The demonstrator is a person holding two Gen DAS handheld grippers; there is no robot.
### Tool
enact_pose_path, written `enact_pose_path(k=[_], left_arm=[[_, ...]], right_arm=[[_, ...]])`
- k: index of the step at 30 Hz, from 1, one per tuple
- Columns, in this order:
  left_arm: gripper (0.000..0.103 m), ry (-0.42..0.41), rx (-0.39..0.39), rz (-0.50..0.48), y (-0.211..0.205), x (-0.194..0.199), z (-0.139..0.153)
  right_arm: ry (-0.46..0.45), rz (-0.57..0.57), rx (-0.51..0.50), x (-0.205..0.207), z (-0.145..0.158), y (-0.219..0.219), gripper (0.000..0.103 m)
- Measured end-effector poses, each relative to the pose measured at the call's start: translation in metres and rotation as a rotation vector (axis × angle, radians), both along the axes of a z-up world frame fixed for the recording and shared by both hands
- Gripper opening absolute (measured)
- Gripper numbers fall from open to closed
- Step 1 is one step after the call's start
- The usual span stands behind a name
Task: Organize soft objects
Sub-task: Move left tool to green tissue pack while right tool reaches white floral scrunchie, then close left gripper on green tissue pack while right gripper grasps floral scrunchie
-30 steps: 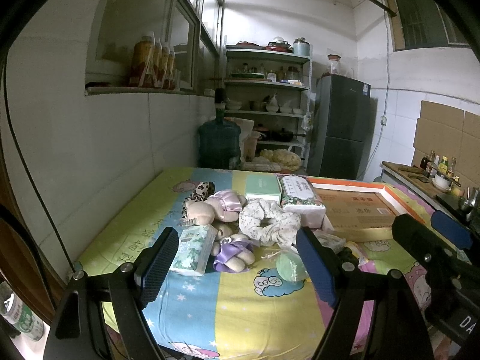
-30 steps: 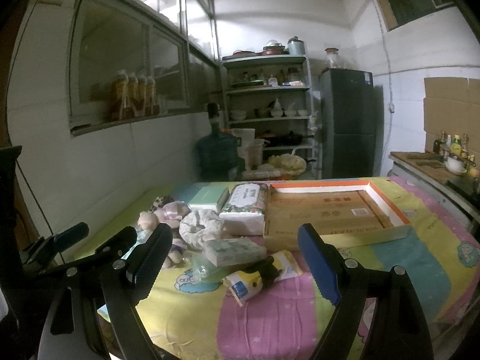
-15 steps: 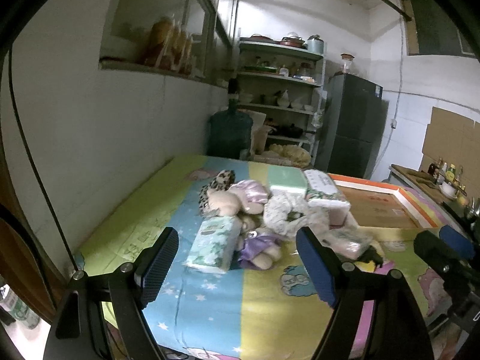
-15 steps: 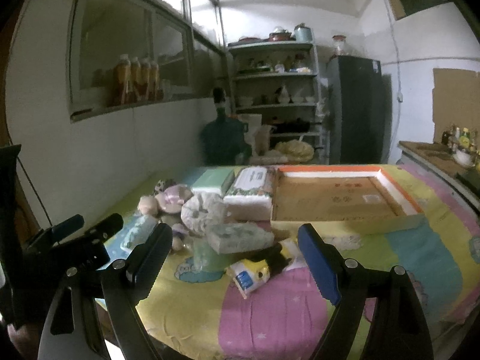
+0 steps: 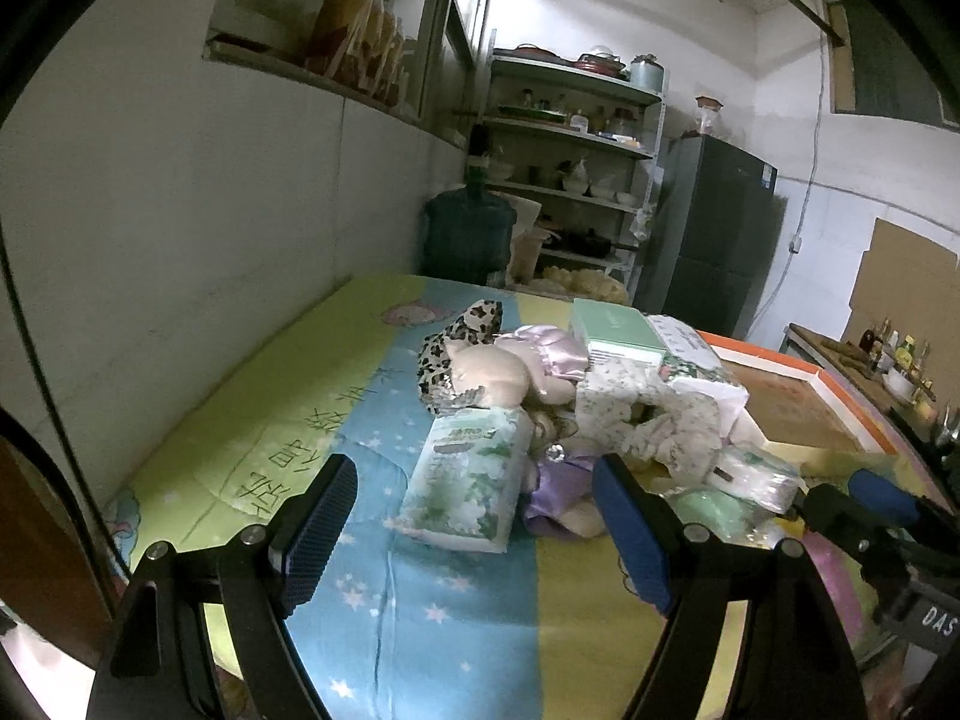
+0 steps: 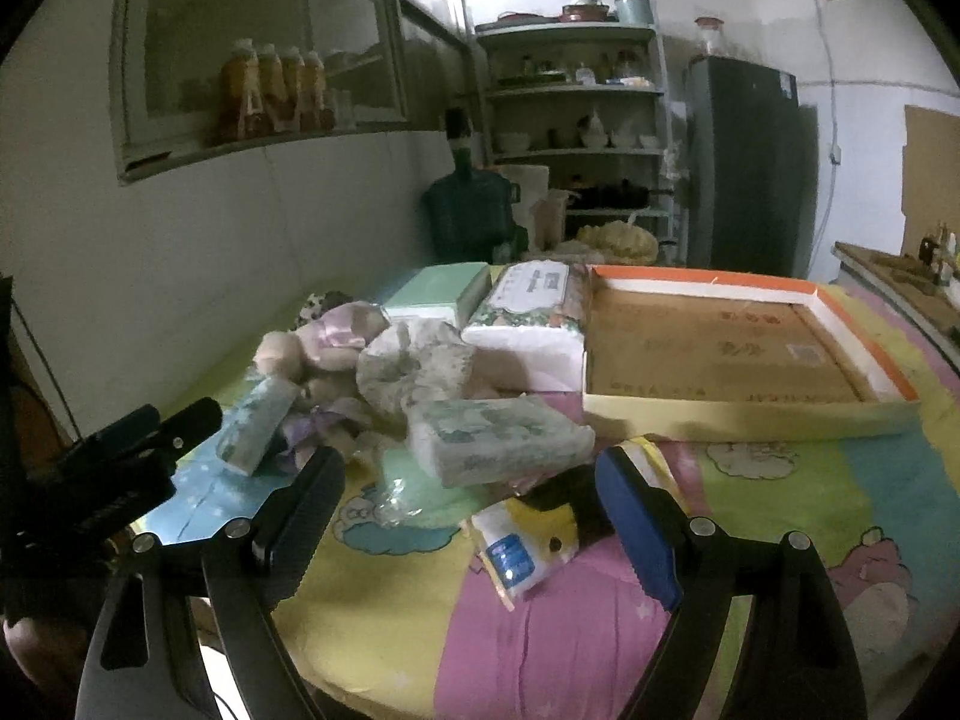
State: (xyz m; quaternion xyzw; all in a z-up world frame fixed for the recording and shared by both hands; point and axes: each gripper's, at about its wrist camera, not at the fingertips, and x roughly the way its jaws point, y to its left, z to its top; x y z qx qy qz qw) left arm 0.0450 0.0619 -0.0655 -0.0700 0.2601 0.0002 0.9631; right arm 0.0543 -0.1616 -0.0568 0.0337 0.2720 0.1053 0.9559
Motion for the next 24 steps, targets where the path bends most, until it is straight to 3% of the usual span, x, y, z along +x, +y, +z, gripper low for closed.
enact_pose_path(k=[18, 21, 22, 23, 24], left_arm=[[0.081, 0.122, -0.033, -0.027, 0.020, 0.051, -0.038], [0.068, 0.120, -0.075, -0.060, 0.024, 0.053, -0.041], [0.055, 0.122, -0.083, -0.071, 0.025, 0.054, -0.041], [0.048, 0.131, -0.080, -0.072, 0.025, 0.056, -0.043], [0.048, 0.134, -0.077, -0.072, 0.025, 0.057, -0.044]], right_arm=[[-0.007, 0.131, 0.051, 0.036, 0.001, 0.018, 0.087], [0.004, 0.110, 0.033, 0.052, 0.002, 0.023, 0.087], [0.011, 0.098, 0.025, 0.058, 0.002, 0.024, 0.087], [0.023, 0.091, 0.020, 0.067, 0.001, 0.024, 0.087], [0.037, 0.087, 0.017, 0.073, -0.001, 0.024, 0.086]])
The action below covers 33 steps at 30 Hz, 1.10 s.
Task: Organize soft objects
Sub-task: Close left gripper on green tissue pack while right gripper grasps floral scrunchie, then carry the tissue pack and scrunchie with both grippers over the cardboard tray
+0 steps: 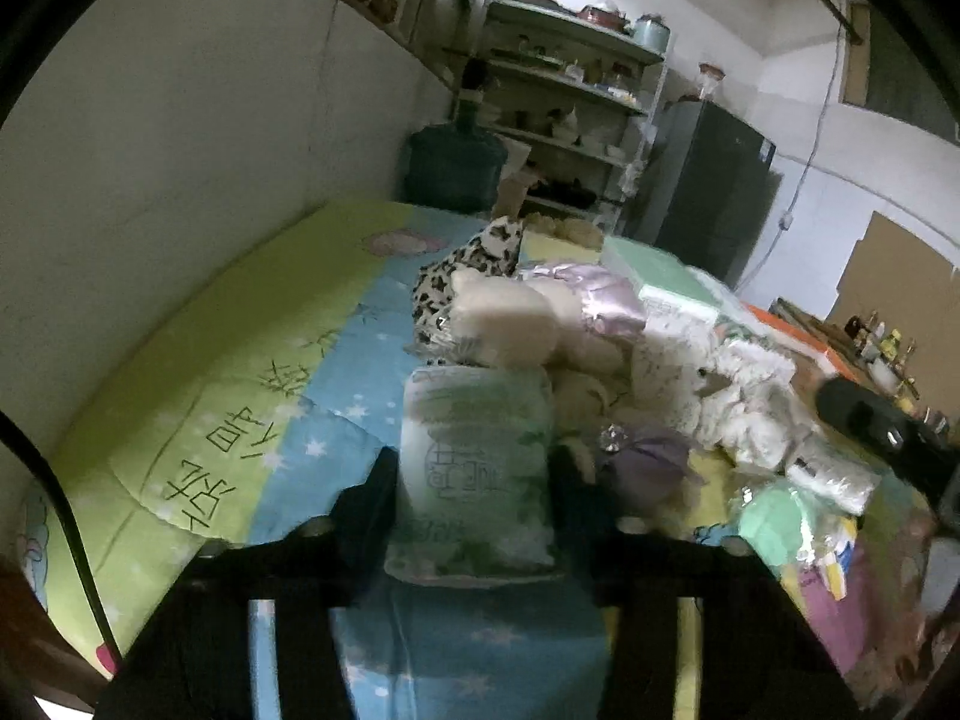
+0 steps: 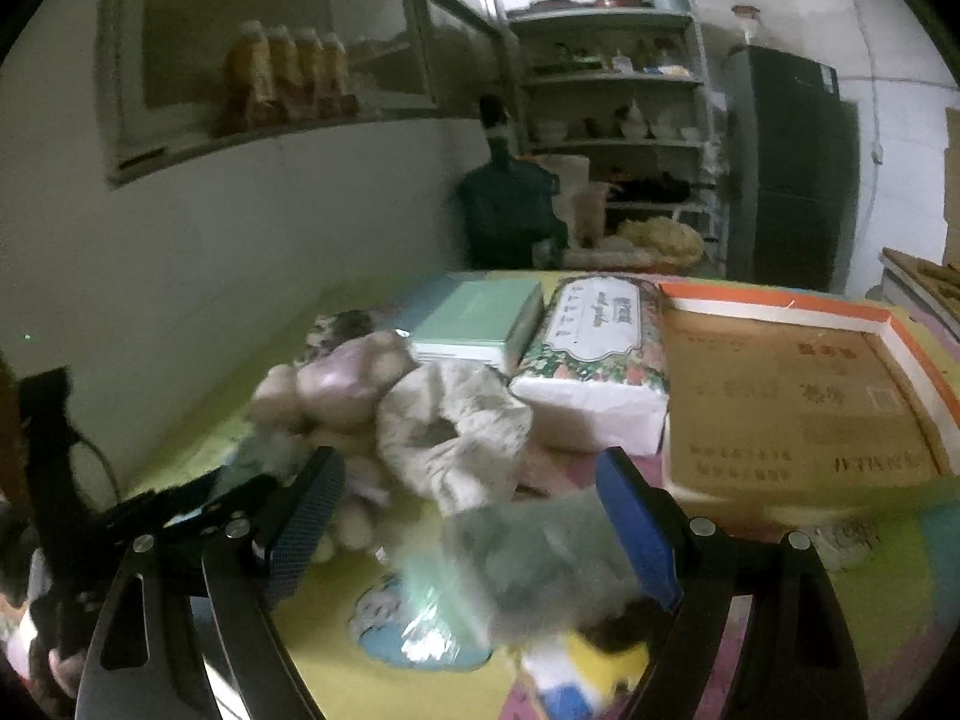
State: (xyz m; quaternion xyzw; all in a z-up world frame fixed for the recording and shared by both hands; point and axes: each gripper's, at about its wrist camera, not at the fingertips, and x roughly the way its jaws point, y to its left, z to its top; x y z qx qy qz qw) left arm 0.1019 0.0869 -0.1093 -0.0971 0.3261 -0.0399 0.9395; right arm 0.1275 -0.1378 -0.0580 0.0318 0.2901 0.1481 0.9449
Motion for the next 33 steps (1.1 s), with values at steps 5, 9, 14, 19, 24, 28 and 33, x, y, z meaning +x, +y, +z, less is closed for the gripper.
enact_pose_path(k=[5, 9, 14, 19, 24, 28, 33], left_arm=[[0.044, -0.015, -0.004, -0.017, 0.000, -0.001, 0.000], [0.042, -0.025, -0.019, -0.020, 0.001, -0.002, 0.000], [0.042, -0.036, -0.025, -0.015, 0.002, -0.008, 0.003], [0.042, -0.062, -0.026, -0.007, 0.003, -0.015, 0.015], [0.042, -0.091, -0.033, 0.008, 0.006, -0.020, 0.028], [0.042, -0.115, -0.028, 0.010, 0.003, -0.022, 0.041], [0.042, -0.144, -0.029, 0.006, -0.002, -0.021, 0.058]], right_arm=[[0.086, 0.012, -0.036, 0.026, -0.011, 0.007, 0.039], [0.113, 0.027, -0.052, 0.033, -0.016, 0.012, 0.017], [0.099, 0.033, -0.032, 0.031, -0.012, 0.012, 0.012], [0.058, 0.048, 0.000, 0.019, 0.000, 0.011, 0.010], [0.020, 0.059, 0.014, 0.009, 0.016, 0.007, 0.010], [-0.002, 0.065, 0.024, 0.003, 0.026, 0.002, 0.010], [-0.035, 0.074, 0.043, -0.006, 0.041, -0.005, 0.010]])
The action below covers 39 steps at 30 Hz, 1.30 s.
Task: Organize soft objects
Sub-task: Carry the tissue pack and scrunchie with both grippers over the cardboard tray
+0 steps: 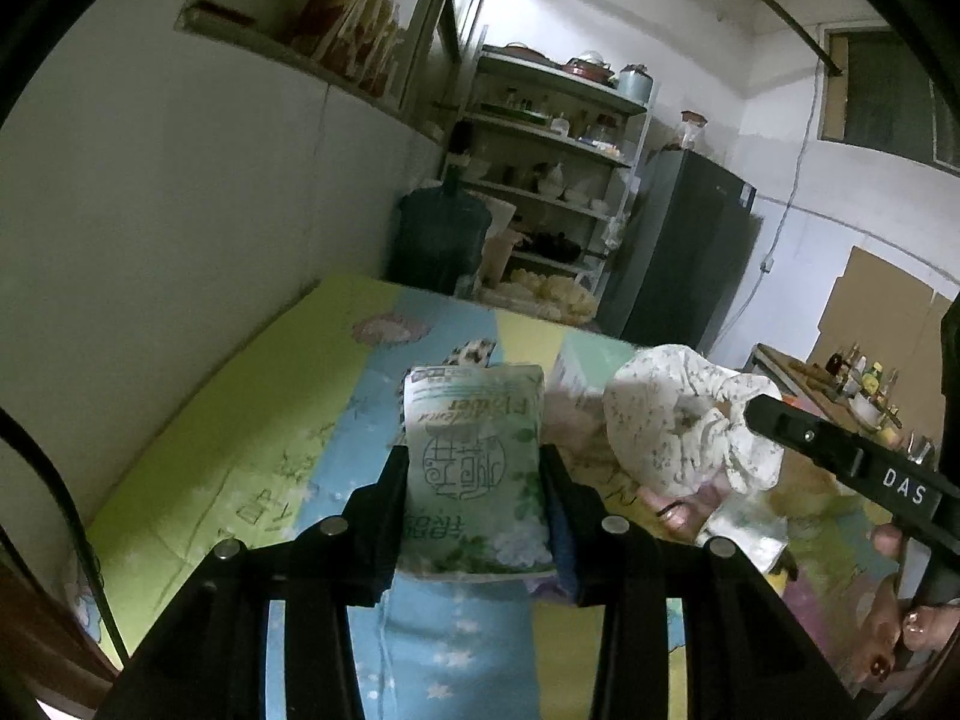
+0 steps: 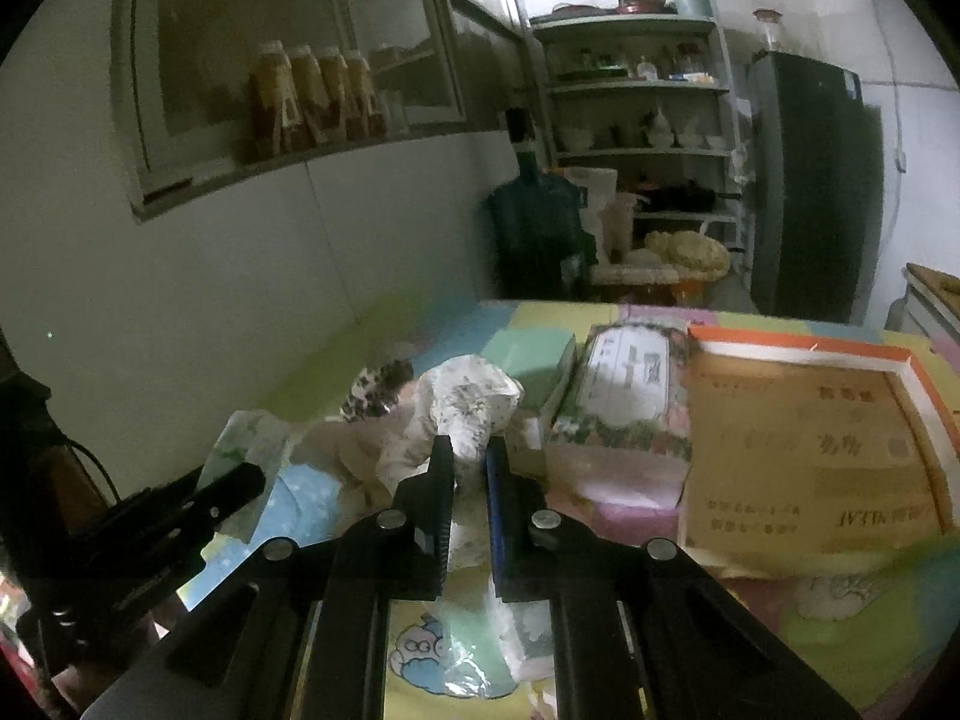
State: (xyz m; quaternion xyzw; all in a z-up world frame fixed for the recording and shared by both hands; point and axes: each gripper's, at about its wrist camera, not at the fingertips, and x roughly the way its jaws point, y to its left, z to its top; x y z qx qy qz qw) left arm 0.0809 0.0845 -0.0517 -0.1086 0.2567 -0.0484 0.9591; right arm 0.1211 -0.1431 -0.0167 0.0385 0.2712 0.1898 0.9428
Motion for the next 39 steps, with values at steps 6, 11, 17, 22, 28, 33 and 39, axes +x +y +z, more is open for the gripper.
enact_pose_path(k=[6, 11, 17, 22, 28, 33, 39], left_arm=[[0.042, -0.034, 0.016, -0.013, -0.011, 0.006, 0.020], [0.042, -0.049, 0.032, -0.027, -0.024, 0.014, 0.034], [0.042, -0.048, 0.054, -0.042, -0.043, 0.030, 0.045], [0.041, -0.053, 0.072, -0.062, -0.061, 0.040, 0.050], [0.041, -0.052, 0.087, -0.104, -0.090, 0.055, 0.057], [0.042, -0.053, 0.097, -0.146, -0.114, 0.069, 0.059], [0.041, -0.048, 0.101, -0.189, -0.143, 0.083, 0.059]], right_arm=[[-0.036, 0.001, 0.023, -0.005, 0.016, -0.010, 0.010], [-0.055, -0.011, 0.038, -0.003, 0.027, -0.020, 0.010], [-0.068, -0.030, 0.057, 0.001, 0.035, -0.036, 0.010], [-0.081, -0.050, 0.070, 0.003, 0.041, -0.054, 0.010], [-0.089, -0.080, 0.086, 0.006, 0.044, -0.076, 0.010], [-0.089, -0.111, 0.098, 0.007, 0.045, -0.099, 0.010], [-0.086, -0.154, 0.112, 0.007, 0.042, -0.126, 0.010]])
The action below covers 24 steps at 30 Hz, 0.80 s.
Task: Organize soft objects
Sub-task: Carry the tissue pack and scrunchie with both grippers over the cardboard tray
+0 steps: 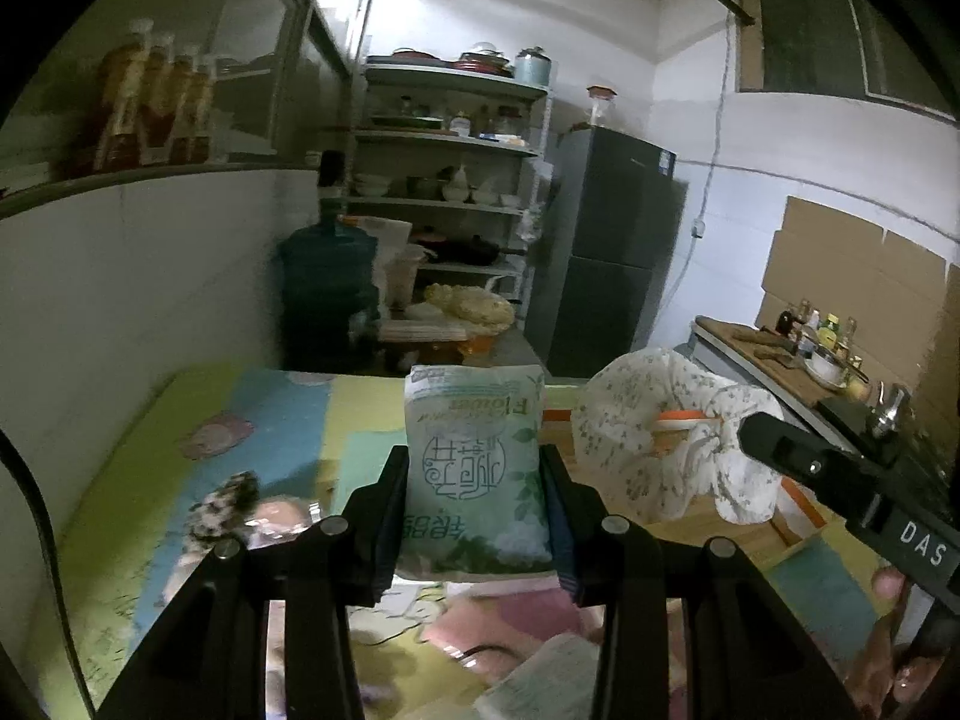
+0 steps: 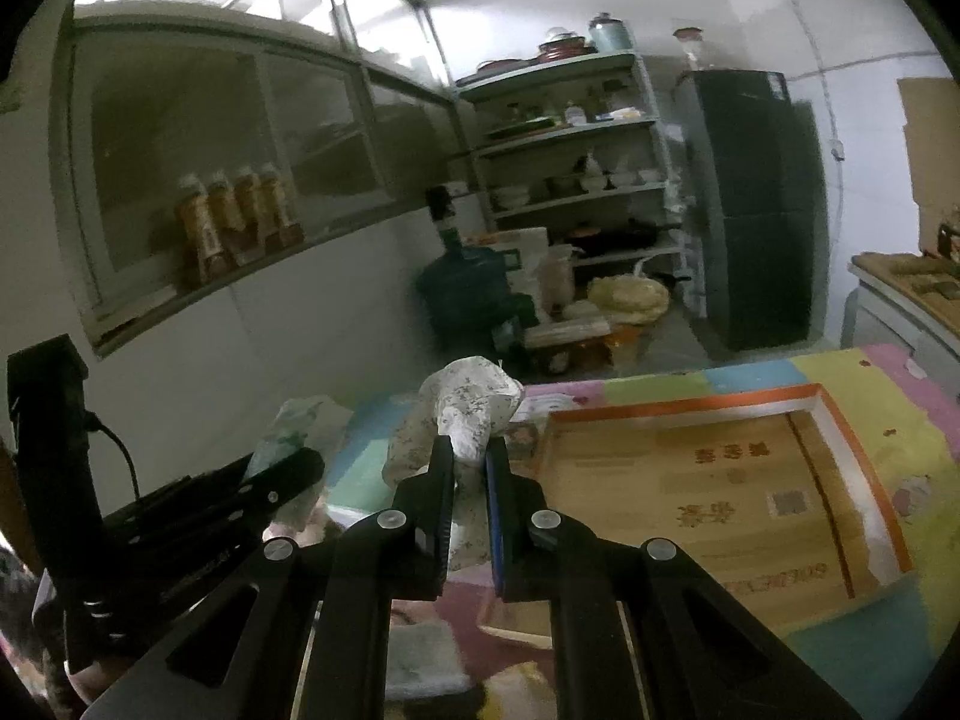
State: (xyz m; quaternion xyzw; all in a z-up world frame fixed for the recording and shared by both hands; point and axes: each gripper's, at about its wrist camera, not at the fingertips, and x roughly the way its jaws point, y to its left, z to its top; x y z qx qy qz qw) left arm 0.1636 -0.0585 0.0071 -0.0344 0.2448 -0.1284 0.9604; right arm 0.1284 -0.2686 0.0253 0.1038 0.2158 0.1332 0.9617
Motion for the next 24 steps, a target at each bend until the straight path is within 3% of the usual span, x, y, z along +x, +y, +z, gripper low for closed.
enact_pose_path(k=[24], left_arm=[[0.041, 0.070, 0.027, -0.192, -0.130, 0.039, -0.020]], right_arm=[[0.056, -0.193, 0.069, 0.000, -0.026, -0.114, 0.010]])
